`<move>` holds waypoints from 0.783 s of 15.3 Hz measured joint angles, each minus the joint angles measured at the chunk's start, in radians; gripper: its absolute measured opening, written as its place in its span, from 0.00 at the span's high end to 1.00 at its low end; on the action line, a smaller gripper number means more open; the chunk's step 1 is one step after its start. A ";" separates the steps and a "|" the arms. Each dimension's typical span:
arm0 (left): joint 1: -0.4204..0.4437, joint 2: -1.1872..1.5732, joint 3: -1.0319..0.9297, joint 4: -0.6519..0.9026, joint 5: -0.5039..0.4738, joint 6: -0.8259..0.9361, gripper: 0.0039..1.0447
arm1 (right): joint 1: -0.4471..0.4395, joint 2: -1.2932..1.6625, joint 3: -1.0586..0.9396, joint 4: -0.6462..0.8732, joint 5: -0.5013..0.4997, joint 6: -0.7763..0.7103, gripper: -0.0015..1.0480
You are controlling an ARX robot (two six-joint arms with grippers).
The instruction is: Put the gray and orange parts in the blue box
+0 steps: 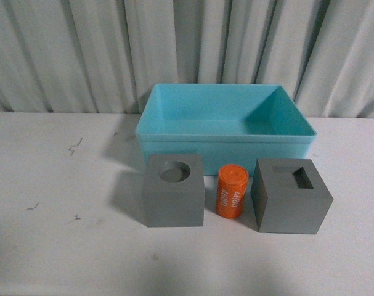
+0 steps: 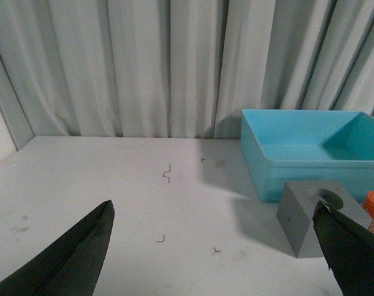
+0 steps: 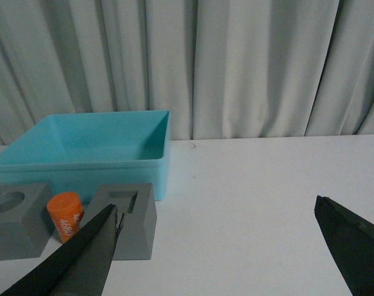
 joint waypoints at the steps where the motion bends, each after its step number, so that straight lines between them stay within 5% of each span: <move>1: 0.000 0.000 0.000 0.000 0.000 0.000 0.06 | 0.000 0.000 0.000 0.000 0.000 0.000 0.06; 3: 0.000 0.000 0.000 0.000 0.000 0.000 0.06 | -0.005 0.018 0.021 -0.082 0.000 0.017 0.06; 4: 0.000 0.000 0.000 0.001 0.003 0.000 0.06 | -0.142 0.295 0.150 -0.257 -0.129 0.029 0.06; 5: 0.000 0.000 0.000 0.001 0.000 0.000 0.06 | -0.296 0.495 0.222 -0.166 -0.245 -0.014 0.06; 7: 0.000 0.000 0.000 0.000 0.000 0.000 0.06 | -0.441 0.820 0.403 0.023 -0.427 -0.153 0.06; 9: 0.000 0.000 0.000 0.000 0.000 0.000 0.06 | -0.397 1.093 0.520 0.058 -0.464 -0.281 0.06; 12: 0.000 0.000 0.000 0.000 0.000 0.000 0.06 | -0.214 1.409 0.627 0.230 -0.347 -0.254 0.06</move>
